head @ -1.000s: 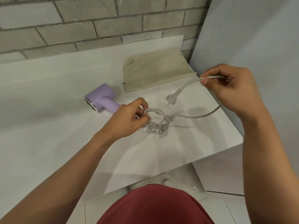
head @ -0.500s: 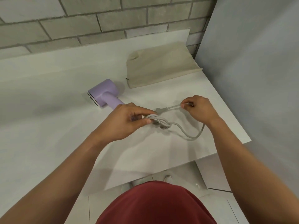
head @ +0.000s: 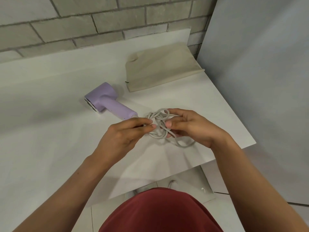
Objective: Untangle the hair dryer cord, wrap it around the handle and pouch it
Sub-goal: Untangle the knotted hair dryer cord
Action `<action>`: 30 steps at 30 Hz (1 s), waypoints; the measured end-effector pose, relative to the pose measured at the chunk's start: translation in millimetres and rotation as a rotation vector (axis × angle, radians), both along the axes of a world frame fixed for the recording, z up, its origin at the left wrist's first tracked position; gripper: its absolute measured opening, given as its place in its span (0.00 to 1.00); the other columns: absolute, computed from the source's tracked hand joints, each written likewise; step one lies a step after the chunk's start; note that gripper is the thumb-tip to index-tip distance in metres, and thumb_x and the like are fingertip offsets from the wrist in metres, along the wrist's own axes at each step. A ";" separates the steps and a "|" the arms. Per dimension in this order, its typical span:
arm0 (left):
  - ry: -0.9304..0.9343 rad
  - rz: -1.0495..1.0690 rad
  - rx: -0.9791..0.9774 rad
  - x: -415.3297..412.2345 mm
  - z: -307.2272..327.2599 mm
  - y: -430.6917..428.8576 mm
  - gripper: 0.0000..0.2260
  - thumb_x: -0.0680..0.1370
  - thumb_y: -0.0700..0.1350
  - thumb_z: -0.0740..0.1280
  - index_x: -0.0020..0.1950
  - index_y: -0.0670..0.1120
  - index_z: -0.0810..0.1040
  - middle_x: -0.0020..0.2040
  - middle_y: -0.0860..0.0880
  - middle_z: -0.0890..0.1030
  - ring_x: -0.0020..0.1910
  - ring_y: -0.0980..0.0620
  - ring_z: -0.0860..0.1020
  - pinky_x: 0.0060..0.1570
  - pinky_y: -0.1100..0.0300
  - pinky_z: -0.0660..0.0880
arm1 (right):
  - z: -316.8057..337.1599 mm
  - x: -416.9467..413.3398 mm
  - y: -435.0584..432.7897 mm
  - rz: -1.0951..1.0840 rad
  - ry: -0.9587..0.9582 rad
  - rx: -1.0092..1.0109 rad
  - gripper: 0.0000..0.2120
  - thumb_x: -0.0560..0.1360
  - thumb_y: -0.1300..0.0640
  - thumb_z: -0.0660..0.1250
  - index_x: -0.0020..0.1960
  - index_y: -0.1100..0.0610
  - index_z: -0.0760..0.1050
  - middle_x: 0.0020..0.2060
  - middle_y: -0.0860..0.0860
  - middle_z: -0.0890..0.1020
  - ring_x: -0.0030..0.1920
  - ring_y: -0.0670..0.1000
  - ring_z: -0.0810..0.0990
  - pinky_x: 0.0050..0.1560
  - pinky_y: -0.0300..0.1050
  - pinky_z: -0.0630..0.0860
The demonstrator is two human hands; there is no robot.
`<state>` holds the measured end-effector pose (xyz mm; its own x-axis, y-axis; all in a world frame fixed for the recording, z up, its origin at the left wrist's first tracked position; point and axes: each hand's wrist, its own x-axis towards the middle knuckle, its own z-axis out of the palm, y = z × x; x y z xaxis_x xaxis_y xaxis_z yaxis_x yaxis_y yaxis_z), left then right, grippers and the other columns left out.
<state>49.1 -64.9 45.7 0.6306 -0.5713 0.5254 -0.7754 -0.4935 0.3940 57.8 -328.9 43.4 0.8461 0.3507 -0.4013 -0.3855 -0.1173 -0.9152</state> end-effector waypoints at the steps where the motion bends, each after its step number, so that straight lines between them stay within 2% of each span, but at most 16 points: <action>1: -0.014 -0.002 -0.003 -0.8 -2.9 0.1 0.12 0.77 0.34 0.72 0.59 0.42 0.86 0.57 0.46 0.86 0.50 0.52 0.85 0.55 0.66 0.78 | -1.4 -1.2 2.6 -0.046 -0.006 0.033 0.18 0.79 0.59 0.74 0.68 0.48 0.81 0.56 0.58 0.87 0.54 0.57 0.87 0.58 0.47 0.82; 3: -0.015 -0.004 0.006 -1.9 -8.1 1.4 0.12 0.77 0.33 0.72 0.58 0.43 0.87 0.59 0.46 0.85 0.49 0.51 0.85 0.55 0.65 0.78 | -5.1 -3.3 7.5 -0.104 -0.064 0.028 0.16 0.78 0.62 0.75 0.64 0.50 0.84 0.55 0.60 0.85 0.49 0.55 0.87 0.55 0.46 0.82; 6: 0.091 -0.019 -0.040 -4.6 -12.9 4.4 0.13 0.76 0.33 0.75 0.59 0.43 0.87 0.62 0.47 0.83 0.51 0.53 0.84 0.55 0.62 0.79 | -7.9 -5.5 11.6 -0.186 -0.149 -0.002 0.15 0.77 0.64 0.76 0.59 0.49 0.86 0.49 0.52 0.85 0.44 0.49 0.86 0.48 0.40 0.81; 9: 0.225 0.033 -0.180 -10.8 -7.2 0.6 0.11 0.77 0.43 0.75 0.59 0.46 0.85 0.63 0.54 0.82 0.57 0.57 0.83 0.57 0.62 0.78 | -4.5 -7.7 13.6 -0.242 -0.236 -0.053 0.16 0.77 0.66 0.75 0.58 0.47 0.87 0.50 0.52 0.85 0.38 0.49 0.83 0.44 0.40 0.79; 11: 0.307 0.169 -0.219 -9.7 1.1 -7.1 0.14 0.78 0.52 0.73 0.62 0.50 0.81 0.60 0.59 0.82 0.53 0.61 0.82 0.49 0.66 0.78 | -2.0 -8.4 14.9 -0.245 -0.293 -0.070 0.17 0.77 0.66 0.75 0.59 0.48 0.86 0.51 0.54 0.85 0.35 0.48 0.82 0.43 0.39 0.79; 13: 0.316 0.320 -0.094 -0.1 10.2 -14.1 0.18 0.78 0.60 0.70 0.64 0.54 0.77 0.54 0.62 0.80 0.49 0.62 0.79 0.44 0.62 0.76 | 0.8 -9.1 17.6 -0.240 -0.347 -0.084 0.17 0.77 0.66 0.74 0.60 0.48 0.86 0.52 0.53 0.86 0.34 0.47 0.81 0.45 0.37 0.78; 15: 0.329 0.349 0.047 12.9 17.6 -21.3 0.21 0.79 0.63 0.68 0.67 0.54 0.76 0.54 0.61 0.79 0.49 0.61 0.75 0.45 0.57 0.74 | 3.6 -9.8 20.1 -0.239 -0.407 -0.117 0.18 0.77 0.65 0.74 0.60 0.45 0.86 0.52 0.52 0.86 0.35 0.48 0.81 0.46 0.38 0.79; 17: 0.404 0.272 0.053 23.8 22.4 -27.9 0.16 0.81 0.58 0.68 0.65 0.52 0.80 0.48 0.58 0.81 0.44 0.57 0.75 0.43 0.55 0.73 | 6.3 -10.2 23.5 -0.255 -0.467 -0.151 0.19 0.77 0.63 0.74 0.60 0.41 0.85 0.51 0.49 0.86 0.36 0.47 0.82 0.46 0.39 0.80; 19: 0.441 0.218 -0.010 31.3 25.1 -32.2 0.09 0.82 0.51 0.69 0.58 0.51 0.83 0.40 0.53 0.83 0.38 0.55 0.76 0.39 0.57 0.72 | 7.1 -9.9 25.4 -0.300 -0.492 -0.156 0.19 0.77 0.61 0.75 0.61 0.40 0.83 0.50 0.46 0.85 0.37 0.47 0.83 0.46 0.41 0.81; 21: 0.459 0.226 -0.087 36.1 27.1 -31.2 0.05 0.81 0.49 0.71 0.55 0.52 0.84 0.38 0.53 0.83 0.35 0.55 0.77 0.36 0.62 0.71 | 7.1 -11.0 23.3 -0.302 -0.441 -0.142 0.19 0.77 0.56 0.76 0.64 0.39 0.81 0.49 0.45 0.84 0.39 0.49 0.86 0.49 0.43 0.81; 23: 0.490 0.233 -0.150 39.4 28.6 -28.7 0.03 0.80 0.49 0.72 0.53 0.55 0.85 0.37 0.52 0.84 0.34 0.53 0.78 0.37 0.57 0.74 | 5.5 -13.6 18.0 -0.222 -0.362 -0.148 0.19 0.75 0.52 0.78 0.64 0.39 0.81 0.47 0.46 0.85 0.44 0.50 0.88 0.56 0.46 0.82; 25: 0.522 0.224 -0.184 41.0 28.7 -26.9 0.04 0.80 0.50 0.73 0.54 0.56 0.84 0.39 0.51 0.85 0.37 0.48 0.81 0.42 0.50 0.78 | 3.0 -17.1 14.4 -0.168 -0.332 -0.155 0.19 0.75 0.55 0.78 0.64 0.42 0.82 0.45 0.47 0.84 0.44 0.50 0.87 0.59 0.47 0.80; 27: 0.552 0.189 -0.185 40.8 28.4 -25.9 0.08 0.80 0.51 0.73 0.58 0.56 0.83 0.42 0.50 0.86 0.41 0.45 0.84 0.46 0.45 0.80 | 2.6 -18.3 14.6 -0.209 -0.314 -0.122 0.20 0.75 0.60 0.79 0.64 0.47 0.83 0.44 0.48 0.84 0.44 0.51 0.88 0.57 0.46 0.82; 30: 0.595 0.137 -0.142 38.7 27.5 -24.0 0.11 0.81 0.53 0.71 0.62 0.55 0.77 0.43 0.53 0.87 0.43 0.47 0.85 0.46 0.45 0.80 | 6.1 -16.8 20.5 -0.260 -0.279 -0.028 0.18 0.74 0.60 0.80 0.63 0.51 0.84 0.46 0.51 0.85 0.45 0.55 0.90 0.51 0.45 0.83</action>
<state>87.8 -88.9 73.1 0.9009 -0.4150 0.1269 -0.3368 -0.4841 0.8076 41.0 -308.5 49.5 0.9835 0.1024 -0.1493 -0.1421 -0.0745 -0.9871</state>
